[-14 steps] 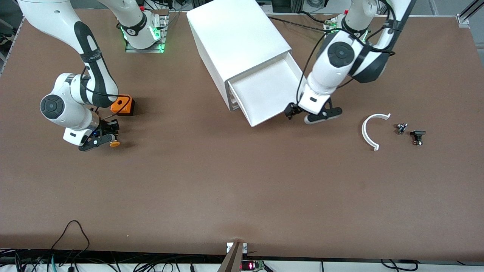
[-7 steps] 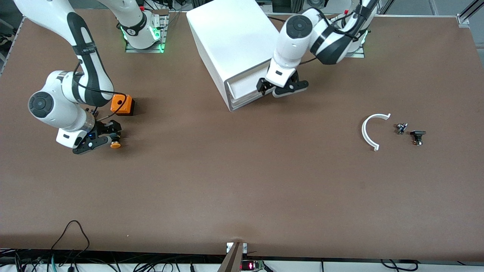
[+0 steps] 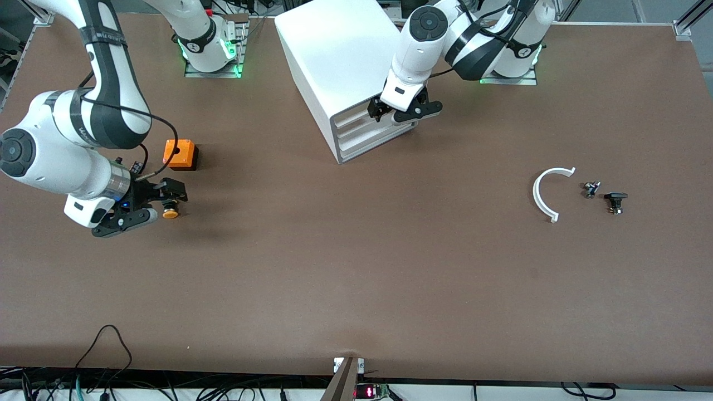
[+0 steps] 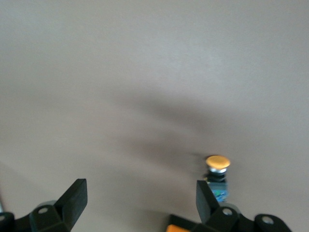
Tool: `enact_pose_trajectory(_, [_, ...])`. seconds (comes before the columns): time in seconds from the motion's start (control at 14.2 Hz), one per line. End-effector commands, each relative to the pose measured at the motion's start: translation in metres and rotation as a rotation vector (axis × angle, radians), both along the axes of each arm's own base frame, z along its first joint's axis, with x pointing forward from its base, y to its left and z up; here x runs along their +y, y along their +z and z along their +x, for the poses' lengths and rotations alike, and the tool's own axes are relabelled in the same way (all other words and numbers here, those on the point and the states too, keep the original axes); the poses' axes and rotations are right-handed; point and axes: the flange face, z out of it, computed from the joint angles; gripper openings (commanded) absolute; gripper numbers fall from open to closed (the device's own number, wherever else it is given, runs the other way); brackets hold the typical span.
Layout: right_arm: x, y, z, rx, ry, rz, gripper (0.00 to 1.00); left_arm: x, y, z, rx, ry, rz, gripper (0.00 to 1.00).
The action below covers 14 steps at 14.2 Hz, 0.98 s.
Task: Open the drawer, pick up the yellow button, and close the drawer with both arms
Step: 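Place the yellow button on the table with the right gripper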
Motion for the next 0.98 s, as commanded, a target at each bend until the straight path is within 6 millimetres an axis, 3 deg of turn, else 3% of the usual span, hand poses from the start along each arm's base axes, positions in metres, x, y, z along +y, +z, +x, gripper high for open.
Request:
enact_pose_trajectory(0.0, [0.021,0.049,-0.003,0.049,-0.088,0.013,1.0,0.018,0.006,0.014,0.002,0.034,-0.007,1.0])
enact_pose_trajectory(0.07, [0.029,0.07,-0.005,0.057,-0.112,0.002,1.0,0.035,0.006,0.032,-0.01,0.038,-0.006,1.0])
enact_pose_trajectory(0.21, [0.048,0.11,-0.006,0.031,-0.097,-0.061,1.0,0.094,0.015,0.091,-0.065,-0.022,-0.022,1.0])
enact_pose_trajectory(0.35, [0.054,0.137,-0.005,-0.034,-0.038,-0.173,1.0,0.16,0.033,0.141,-0.137,-0.1,-0.03,1.0])
enact_pose_trajectory(0.42, [0.047,0.151,-0.006,-0.07,-0.04,-0.201,1.0,0.186,0.044,0.154,-0.168,-0.119,-0.025,1.0])
enact_pose_trajectory(0.63, [-0.008,0.181,-0.011,-0.124,-0.12,-0.277,1.0,0.252,0.091,0.173,-0.194,-0.162,0.0,1.0])
enact_pose_trajectory(0.84, [-0.066,0.181,-0.017,-0.087,-0.215,-0.231,1.0,0.325,0.15,0.18,-0.176,-0.288,0.007,1.0])
enact_pose_trajectory(0.91, [-0.077,0.182,-0.019,-0.079,-0.219,-0.233,1.0,0.356,0.173,0.181,-0.168,-0.314,0.003,1.0])
